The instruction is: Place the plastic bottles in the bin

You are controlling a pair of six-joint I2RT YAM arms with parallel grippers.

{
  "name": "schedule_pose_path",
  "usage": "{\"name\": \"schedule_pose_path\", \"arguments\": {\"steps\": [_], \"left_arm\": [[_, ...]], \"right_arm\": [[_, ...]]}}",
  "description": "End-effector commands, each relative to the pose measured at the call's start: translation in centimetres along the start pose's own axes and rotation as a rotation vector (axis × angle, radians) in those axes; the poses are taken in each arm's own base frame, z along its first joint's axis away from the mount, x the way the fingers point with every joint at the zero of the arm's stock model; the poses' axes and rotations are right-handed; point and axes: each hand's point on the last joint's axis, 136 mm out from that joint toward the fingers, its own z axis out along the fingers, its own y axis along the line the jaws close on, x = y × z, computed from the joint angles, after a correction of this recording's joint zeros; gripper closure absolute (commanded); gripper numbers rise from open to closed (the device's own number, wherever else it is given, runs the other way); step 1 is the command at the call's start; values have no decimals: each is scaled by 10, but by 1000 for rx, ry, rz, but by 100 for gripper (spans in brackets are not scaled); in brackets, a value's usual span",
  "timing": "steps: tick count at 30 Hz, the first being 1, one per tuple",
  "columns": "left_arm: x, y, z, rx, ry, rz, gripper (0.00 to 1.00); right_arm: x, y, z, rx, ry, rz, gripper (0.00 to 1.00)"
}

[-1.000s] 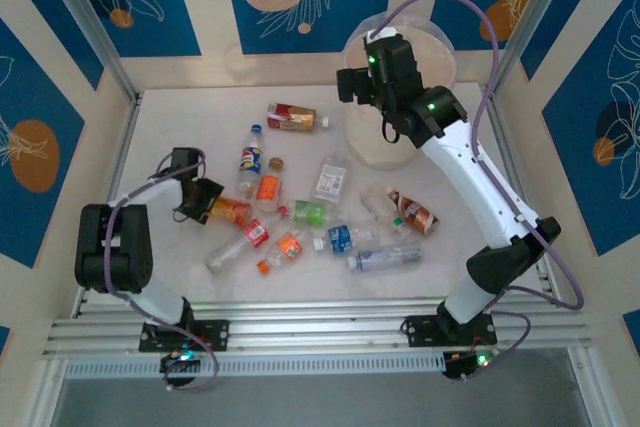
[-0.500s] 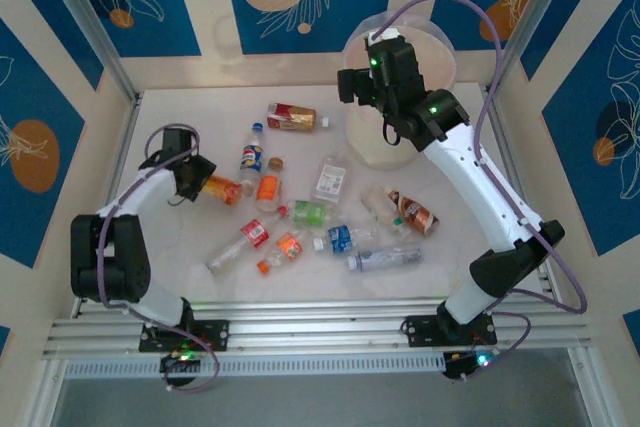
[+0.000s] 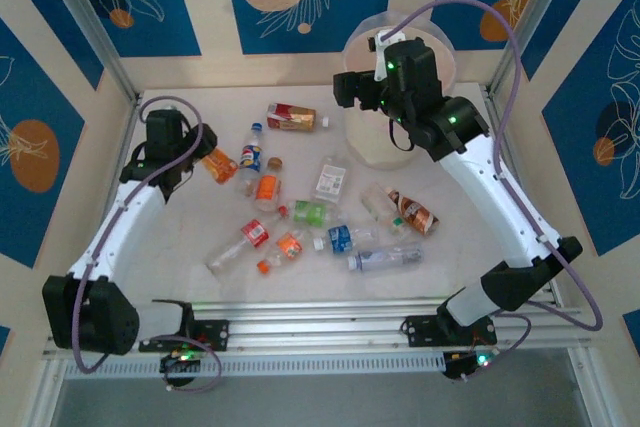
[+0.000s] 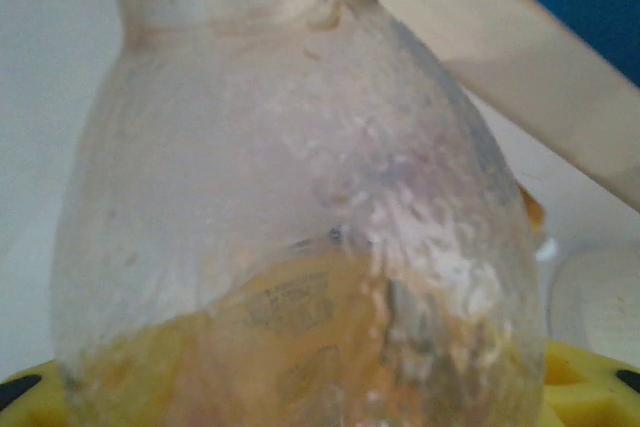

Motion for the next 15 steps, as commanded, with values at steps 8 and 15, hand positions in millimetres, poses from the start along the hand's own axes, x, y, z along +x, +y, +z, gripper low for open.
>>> {"name": "schedule_pose_path", "arguments": {"steps": [8, 15], "left_arm": [[2, -157, -69, 577, -167, 483, 45], [31, -206, -102, 822, -178, 668, 45]], "right_arm": [[-8, 80, -26, -473, 32, 74, 1], [-6, 110, -20, -635, 96, 103, 10]]}}
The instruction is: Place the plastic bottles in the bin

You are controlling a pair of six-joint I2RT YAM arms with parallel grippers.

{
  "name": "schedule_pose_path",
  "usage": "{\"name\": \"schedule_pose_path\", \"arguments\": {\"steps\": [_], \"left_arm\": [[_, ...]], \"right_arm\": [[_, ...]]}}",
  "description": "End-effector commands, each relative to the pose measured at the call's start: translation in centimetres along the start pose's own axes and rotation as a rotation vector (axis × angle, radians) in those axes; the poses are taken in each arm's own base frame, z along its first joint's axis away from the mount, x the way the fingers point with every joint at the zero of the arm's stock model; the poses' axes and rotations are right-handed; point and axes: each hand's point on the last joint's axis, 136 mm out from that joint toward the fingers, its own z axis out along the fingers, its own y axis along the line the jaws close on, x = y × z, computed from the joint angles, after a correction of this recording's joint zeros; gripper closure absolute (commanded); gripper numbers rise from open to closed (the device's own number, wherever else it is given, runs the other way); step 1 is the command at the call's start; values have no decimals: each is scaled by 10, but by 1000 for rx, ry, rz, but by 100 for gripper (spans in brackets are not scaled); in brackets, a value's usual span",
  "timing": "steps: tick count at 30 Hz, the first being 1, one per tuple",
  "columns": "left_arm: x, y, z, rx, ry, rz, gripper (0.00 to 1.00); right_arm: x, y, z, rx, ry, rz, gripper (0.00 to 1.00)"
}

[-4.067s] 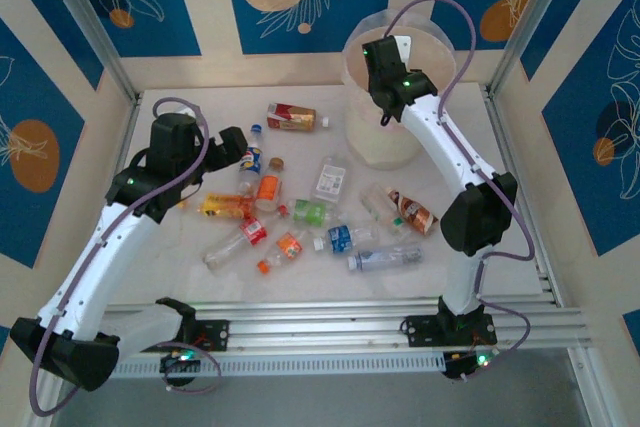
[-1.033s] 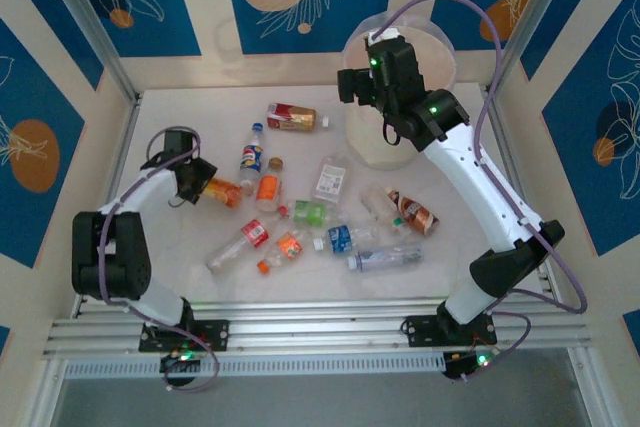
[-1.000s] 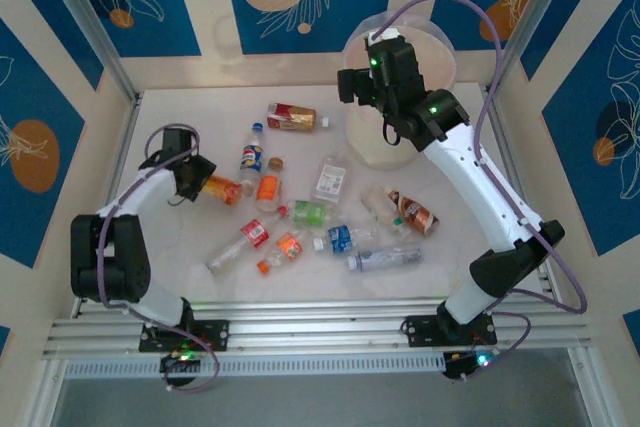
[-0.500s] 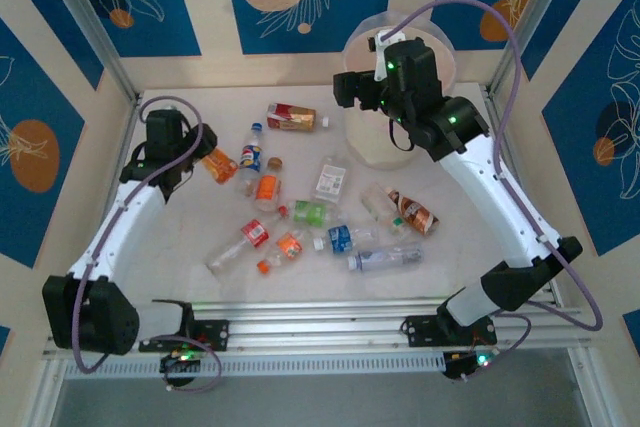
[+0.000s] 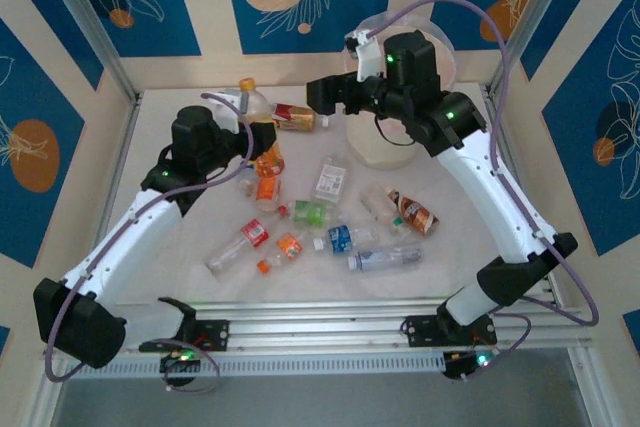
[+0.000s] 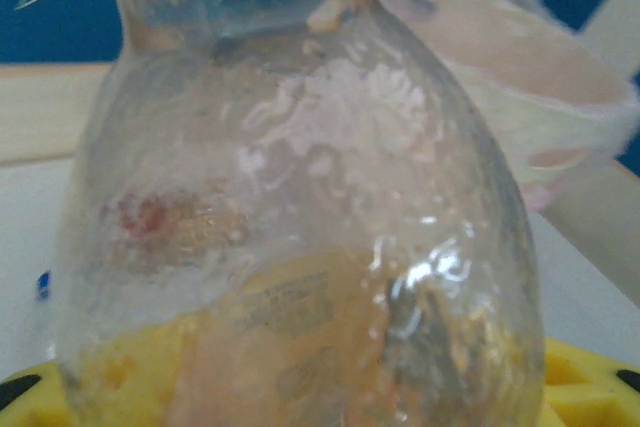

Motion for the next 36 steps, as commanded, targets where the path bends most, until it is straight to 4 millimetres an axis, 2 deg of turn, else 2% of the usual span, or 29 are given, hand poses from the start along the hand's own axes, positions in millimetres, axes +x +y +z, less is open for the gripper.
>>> {"name": "schedule_pose_path", "arguments": {"steps": [1, 4, 9, 14, 18, 22, 29, 36], "left_arm": [[-34, -53, -11, 208, -113, 183, 44], [-35, -75, -14, 295, -120, 230, 44], [-33, -101, -17, 405, -115, 289, 44], [-33, -115, -18, 479, -105, 296, 44], [-32, -116, -14, 486, -96, 294, 44], [-31, -115, -12, 484, -92, 294, 44], [-26, -122, -20, 533, -74, 343, 45], [-18, -134, -29, 616, -21, 393, 48]], "right_arm": [[-1, 25, 9, -148, 37, 33, 12], [2, 29, 20, -180, 67, 47, 19], [2, 39, 30, -245, 96, 58, 31], [4, 43, 37, -271, 109, 63, 38], [5, 46, 38, -291, 114, 67, 41], [1, 49, 31, -297, 102, 60, 41], [-8, 54, 11, -313, 62, 43, 41], [-16, 54, -11, -307, 19, 34, 35]]}}
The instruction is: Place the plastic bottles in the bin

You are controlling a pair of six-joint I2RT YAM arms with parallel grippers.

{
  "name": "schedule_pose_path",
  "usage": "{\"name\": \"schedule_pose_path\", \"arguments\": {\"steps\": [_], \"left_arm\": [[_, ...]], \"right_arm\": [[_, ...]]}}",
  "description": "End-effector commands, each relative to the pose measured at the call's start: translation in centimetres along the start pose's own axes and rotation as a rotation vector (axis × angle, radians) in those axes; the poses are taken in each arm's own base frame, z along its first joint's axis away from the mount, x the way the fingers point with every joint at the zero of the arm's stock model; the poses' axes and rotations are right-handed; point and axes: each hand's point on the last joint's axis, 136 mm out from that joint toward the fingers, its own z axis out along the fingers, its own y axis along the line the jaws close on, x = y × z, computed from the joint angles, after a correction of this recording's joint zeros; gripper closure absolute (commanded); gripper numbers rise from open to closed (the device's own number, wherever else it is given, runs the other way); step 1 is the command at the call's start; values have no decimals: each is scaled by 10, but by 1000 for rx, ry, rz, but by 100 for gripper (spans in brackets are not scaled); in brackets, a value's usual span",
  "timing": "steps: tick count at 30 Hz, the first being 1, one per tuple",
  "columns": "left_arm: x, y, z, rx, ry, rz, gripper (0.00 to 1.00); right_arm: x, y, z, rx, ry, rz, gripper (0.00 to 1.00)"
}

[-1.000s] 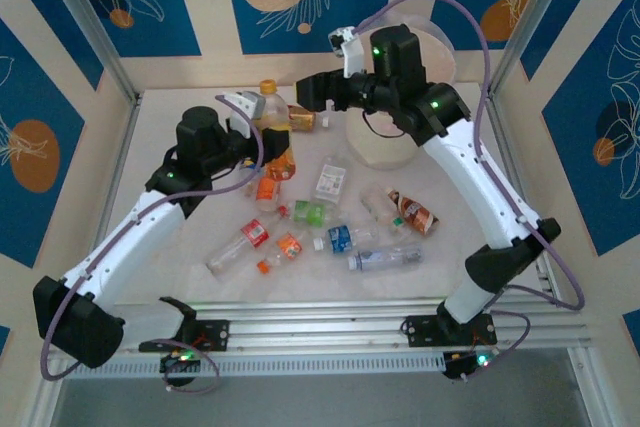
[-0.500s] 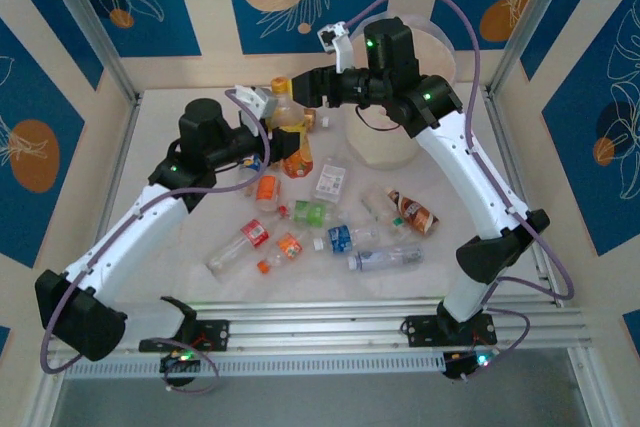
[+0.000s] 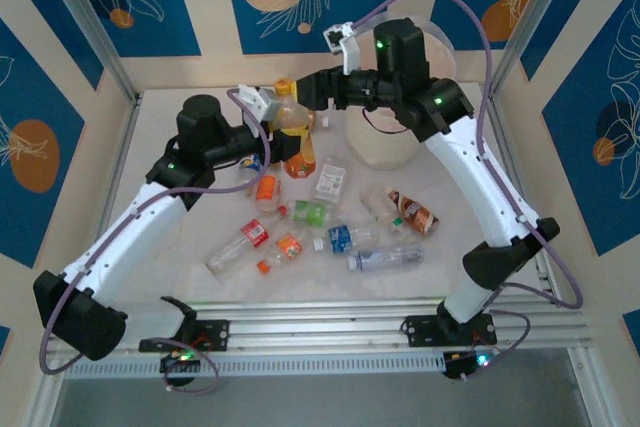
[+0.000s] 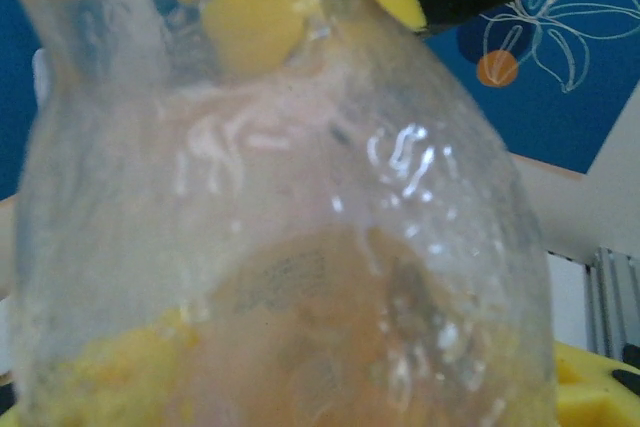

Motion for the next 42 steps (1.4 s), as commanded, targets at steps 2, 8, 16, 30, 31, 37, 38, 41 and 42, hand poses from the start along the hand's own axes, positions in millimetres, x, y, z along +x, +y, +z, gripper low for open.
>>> {"name": "schedule_pose_path", "arguments": {"steps": [2, 8, 16, 30, 31, 37, 38, 41, 42], "left_arm": [[-4, -34, 1, 171, 21, 75, 49], [-5, -40, 1, 222, 24, 79, 50], [-7, -38, 3, 214, 24, 88, 51], [-15, -30, 6, 169, -13, 92, 51], [-15, -30, 6, 170, -16, 93, 51], [-16, -32, 6, 182, -20, 90, 52], [-16, -32, 6, 187, -21, 90, 52], [-17, -38, 5, 227, -23, 98, 54], [-16, -41, 5, 249, -15, 100, 55]], "right_arm": [[-10, 19, -17, -60, -42, -22, 33], [-7, 23, -10, -86, -16, -13, 32], [3, 20, 5, -71, 44, 6, 34], [31, 6, 14, -27, 127, 26, 31], [31, 5, 14, -24, 130, 25, 30], [35, 14, 12, -75, 150, 12, 27], [34, 17, 9, -89, 151, 6, 27], [32, 24, -3, -121, 135, -12, 27], [30, 27, -8, -137, 124, -26, 26]]}}
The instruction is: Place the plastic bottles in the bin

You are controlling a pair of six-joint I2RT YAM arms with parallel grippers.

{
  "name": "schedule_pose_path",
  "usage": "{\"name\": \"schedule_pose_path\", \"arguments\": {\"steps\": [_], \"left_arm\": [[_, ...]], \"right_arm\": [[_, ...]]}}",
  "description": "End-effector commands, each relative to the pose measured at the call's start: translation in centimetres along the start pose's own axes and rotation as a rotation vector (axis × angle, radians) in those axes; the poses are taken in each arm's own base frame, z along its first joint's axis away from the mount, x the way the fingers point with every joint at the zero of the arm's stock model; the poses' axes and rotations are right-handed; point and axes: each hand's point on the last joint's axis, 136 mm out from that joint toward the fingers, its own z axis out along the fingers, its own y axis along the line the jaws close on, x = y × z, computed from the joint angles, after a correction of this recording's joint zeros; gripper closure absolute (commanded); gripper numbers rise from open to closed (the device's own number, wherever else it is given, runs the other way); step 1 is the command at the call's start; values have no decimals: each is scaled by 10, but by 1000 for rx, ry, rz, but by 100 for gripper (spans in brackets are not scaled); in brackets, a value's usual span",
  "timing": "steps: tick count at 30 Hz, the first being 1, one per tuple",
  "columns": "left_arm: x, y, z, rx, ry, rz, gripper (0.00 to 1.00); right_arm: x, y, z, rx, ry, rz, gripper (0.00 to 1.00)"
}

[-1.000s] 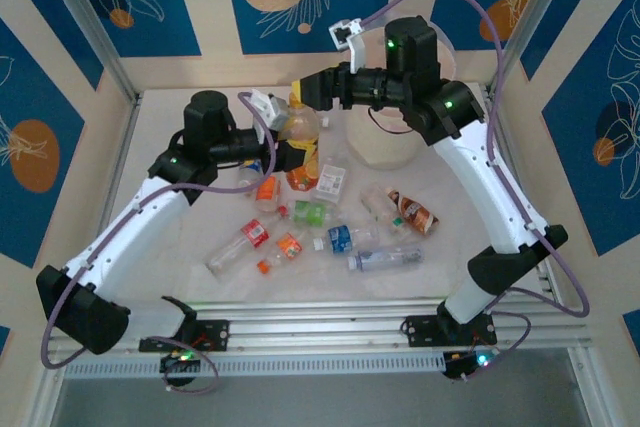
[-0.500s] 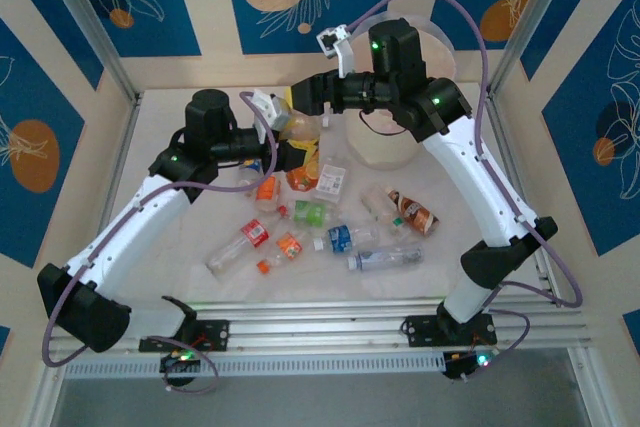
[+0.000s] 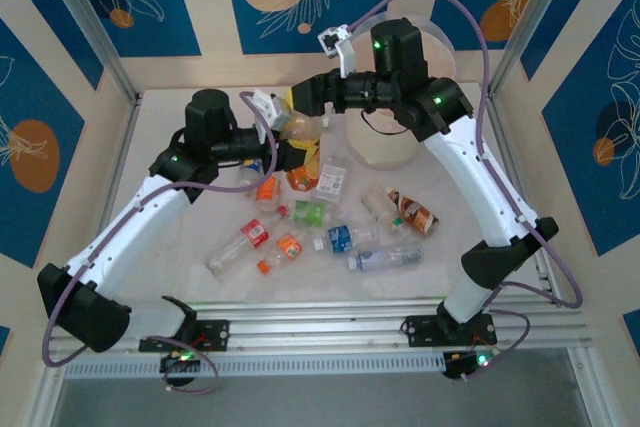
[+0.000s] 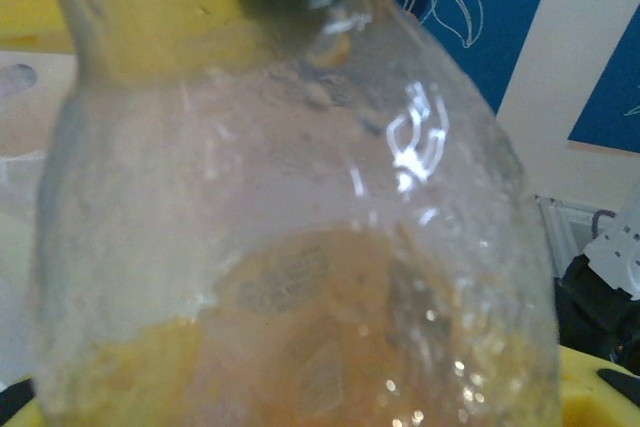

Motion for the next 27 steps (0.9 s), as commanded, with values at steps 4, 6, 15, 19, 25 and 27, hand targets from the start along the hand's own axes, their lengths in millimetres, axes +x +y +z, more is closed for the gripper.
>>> {"name": "schedule_pose_path", "arguments": {"steps": [4, 6, 15, 19, 25, 27], "left_arm": [[-23, -24, 1, 159, -31, 71, 55], [-23, -27, 1, 183, -24, 66, 55], [-29, -31, 0, 215, -37, 76, 55], [-30, -35, -2, 232, -41, 77, 55], [-33, -41, -6, 247, -46, 83, 55], [-32, -41, -6, 243, -43, 83, 55]], "right_arm": [[11, 31, -32, -146, 19, -49, 27], [7, 36, -39, -168, 0, -67, 26], [7, 51, -53, -204, -18, -181, 27], [10, 49, -47, -201, -9, -200, 29], [10, 31, -31, -125, 5, -189, 32], [9, 29, -27, -125, 9, -186, 33]]}}
